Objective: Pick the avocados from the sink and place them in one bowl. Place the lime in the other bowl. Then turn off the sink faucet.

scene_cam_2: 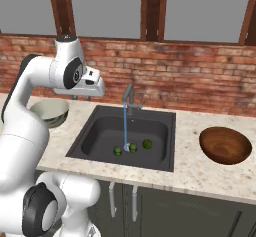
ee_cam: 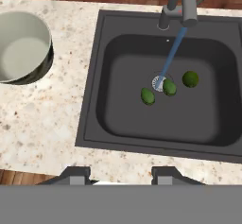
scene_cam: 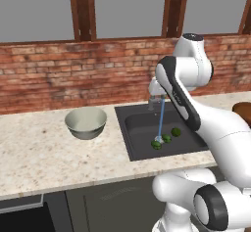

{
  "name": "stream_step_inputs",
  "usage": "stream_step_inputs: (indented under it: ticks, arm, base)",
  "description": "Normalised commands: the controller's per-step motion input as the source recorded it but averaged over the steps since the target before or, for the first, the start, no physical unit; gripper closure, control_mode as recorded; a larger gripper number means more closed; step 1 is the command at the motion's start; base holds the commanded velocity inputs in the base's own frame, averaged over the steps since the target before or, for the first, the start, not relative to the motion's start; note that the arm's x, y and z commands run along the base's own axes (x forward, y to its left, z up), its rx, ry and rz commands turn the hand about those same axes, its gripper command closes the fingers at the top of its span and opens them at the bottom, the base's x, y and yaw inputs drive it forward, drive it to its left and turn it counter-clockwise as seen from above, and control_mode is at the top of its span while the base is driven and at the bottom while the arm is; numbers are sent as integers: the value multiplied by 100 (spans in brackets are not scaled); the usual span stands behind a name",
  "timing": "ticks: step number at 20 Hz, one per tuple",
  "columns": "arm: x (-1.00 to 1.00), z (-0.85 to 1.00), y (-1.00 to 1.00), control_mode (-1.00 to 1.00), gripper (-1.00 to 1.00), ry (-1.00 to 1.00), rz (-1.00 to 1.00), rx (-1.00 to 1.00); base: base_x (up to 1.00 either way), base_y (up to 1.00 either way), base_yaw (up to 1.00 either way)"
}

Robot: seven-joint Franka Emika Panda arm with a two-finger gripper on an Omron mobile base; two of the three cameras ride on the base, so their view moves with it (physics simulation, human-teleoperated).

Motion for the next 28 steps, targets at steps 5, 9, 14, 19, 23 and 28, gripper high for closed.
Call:
stream_step_inputs:
  ticks: [5, 9, 14, 19, 23, 28]
  arm:
    - [-5, -20, -6, -100, -100, 0, 0, 0]
    - [-4, -39, -7, -100, -100, 0, 0, 0]
    - [-6, -42, -10, -100, -100, 0, 0, 0]
    - [-3, -38, -24, -100, -100, 0, 0, 0]
    - [0, -36, -42, -100, -100, 0, 0, 0]
    - [0, -29, -41, -100, -100, 0, 0, 0]
  base:
    - [0, 0, 0]
    - [0, 0, 0]
    - [0, 0, 0]
    - [0, 0, 0]
    - [0, 0, 0]
    - [0, 0, 0]
